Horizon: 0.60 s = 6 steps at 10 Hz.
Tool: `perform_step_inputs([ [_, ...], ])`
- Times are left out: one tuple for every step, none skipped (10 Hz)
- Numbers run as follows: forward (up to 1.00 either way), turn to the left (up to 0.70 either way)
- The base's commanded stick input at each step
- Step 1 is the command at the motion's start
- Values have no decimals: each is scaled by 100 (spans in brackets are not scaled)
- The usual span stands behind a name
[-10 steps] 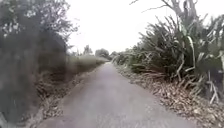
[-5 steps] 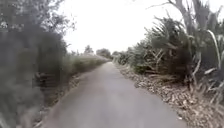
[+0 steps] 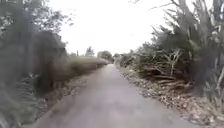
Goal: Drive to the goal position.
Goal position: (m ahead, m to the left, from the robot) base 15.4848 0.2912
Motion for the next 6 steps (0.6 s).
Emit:
perform_step_inputs([
  [100,0],
  [100,0],
  [100,0],
  [100,0],
  [100,0],
  [100,0],
])
